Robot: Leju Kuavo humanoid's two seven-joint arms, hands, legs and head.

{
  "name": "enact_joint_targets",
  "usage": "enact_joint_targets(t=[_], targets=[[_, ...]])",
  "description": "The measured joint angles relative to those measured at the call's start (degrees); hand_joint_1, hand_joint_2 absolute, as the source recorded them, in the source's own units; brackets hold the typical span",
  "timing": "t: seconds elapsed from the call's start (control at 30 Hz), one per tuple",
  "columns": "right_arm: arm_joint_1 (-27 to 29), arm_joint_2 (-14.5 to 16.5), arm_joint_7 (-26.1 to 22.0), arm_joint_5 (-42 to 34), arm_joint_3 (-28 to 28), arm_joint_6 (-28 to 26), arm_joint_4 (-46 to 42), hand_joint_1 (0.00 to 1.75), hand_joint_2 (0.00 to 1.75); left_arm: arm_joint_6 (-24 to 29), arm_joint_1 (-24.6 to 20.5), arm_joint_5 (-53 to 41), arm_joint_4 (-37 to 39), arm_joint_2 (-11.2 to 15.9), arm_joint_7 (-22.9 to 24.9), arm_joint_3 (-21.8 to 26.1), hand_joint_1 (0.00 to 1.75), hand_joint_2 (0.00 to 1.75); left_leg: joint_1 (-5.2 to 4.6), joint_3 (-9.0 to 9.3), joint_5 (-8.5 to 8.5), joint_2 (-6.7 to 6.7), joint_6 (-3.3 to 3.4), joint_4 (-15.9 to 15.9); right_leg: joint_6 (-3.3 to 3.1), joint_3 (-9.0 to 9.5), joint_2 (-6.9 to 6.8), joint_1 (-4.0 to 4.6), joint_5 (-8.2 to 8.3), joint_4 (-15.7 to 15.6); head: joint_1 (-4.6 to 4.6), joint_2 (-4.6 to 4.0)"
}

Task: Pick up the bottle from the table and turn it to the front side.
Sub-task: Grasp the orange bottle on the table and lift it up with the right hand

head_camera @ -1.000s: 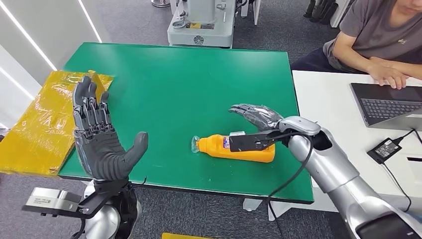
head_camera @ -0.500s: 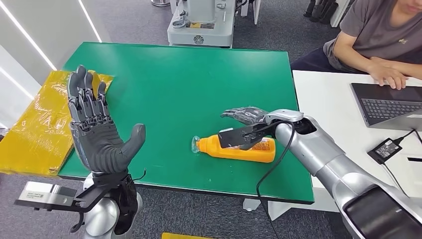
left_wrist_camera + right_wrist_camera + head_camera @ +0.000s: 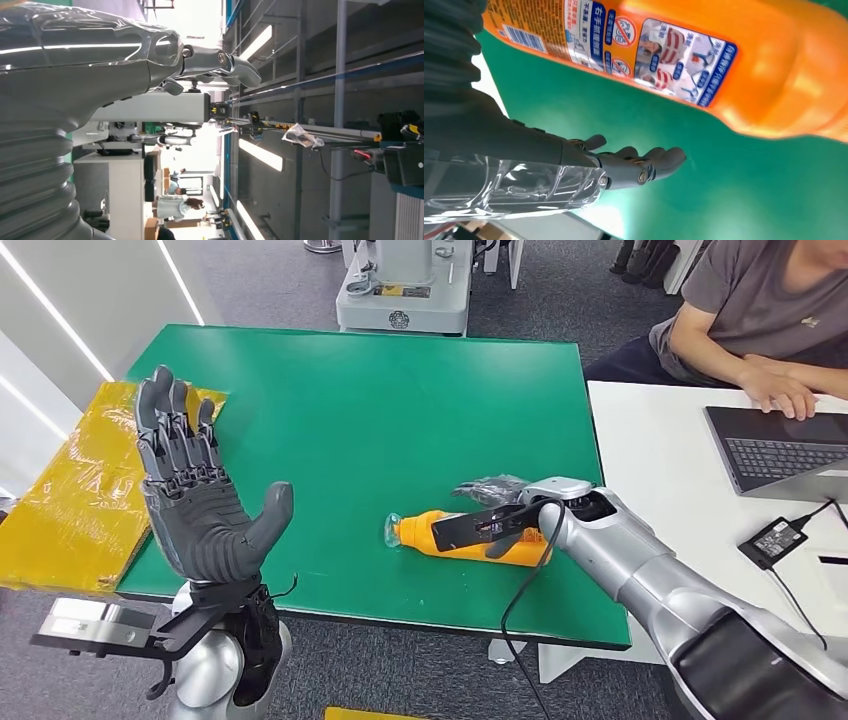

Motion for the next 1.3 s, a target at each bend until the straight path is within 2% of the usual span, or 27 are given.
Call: enact_joint_targets(t=[0.37, 1.0, 1.07, 1.13, 1.2, 1.3], targets=[[1.53, 0.14, 7.9, 1.57, 2.51, -3.73, 2.54, 0.0, 1.75, 0.15, 0.35, -0.08, -0.02, -0.02, 0.3, 0.0, 0.0, 1.75, 0.0, 0.0, 0.0, 0.0, 0.0, 0.01, 0.0, 0.0, 0.0, 0.0, 0.0, -0.01, 0.01, 0.0], [3.45, -0.1, 9.68, 0.53, 3.06, -4.34, 3.99, 0.02, 1.75, 0.24, 0.33, 0.72, -0.01, -0.03, 1.03, -0.3, 0.0, 1.75, 0.0, 0.01, 0.0, 0.01, 0.0, 0.01, 0.0, 0.0, 0.01, 0.0, 0.0, -0.01, 0.0, 0.0], [3.6, -0.1, 9.75, 0.69, 3.06, -4.94, 4.01, 0.72, 1.75, 0.24, 0.33, 0.79, -0.01, -0.03, 1.04, -0.33, 0.0, 1.75, 0.0, 0.01, 0.0, 0.01, 0.0, 0.01, 0.0, 0.0, 0.01, 0.0, 0.0, -0.01, 0.0, 0.0], [3.81, -0.1, 9.56, 0.98, 3.06, -5.86, 4.02, 1.56, 1.75, 0.27, 0.35, 0.85, -0.02, -0.02, 1.06, -0.36, 0.0, 1.75, 0.0, 0.01, 0.0, 0.01, 0.0, 0.01, 0.0, 0.0, 0.01, 0.0, 0.0, -0.01, 0.0, 0.0], [4.0, -0.1, 9.22, 1.33, 3.07, -6.88, 4.01, 1.7, 1.75, 0.37, 0.38, 0.89, -0.01, -0.01, 1.08, -0.38, 0.0, 1.75, 0.0, 0.01, 0.0, 0.01, 0.0, 0.01, 0.0, 0.0, 0.01, 0.0, 0.0, -0.01, 0.0, 0.0], [4.04, -0.1, 8.69, 1.67, 3.09, -7.94, 3.99, 1.73, 1.75, 0.58, 0.58, 0.93, -0.02, -0.01, 1.09, -0.39, 0.0, 1.75, 0.0, 0.01, 0.0, 0.01, 0.0, 0.01, 0.0, 0.0, 0.02, 0.0, 0.0, -0.01, 0.0, 0.0]])
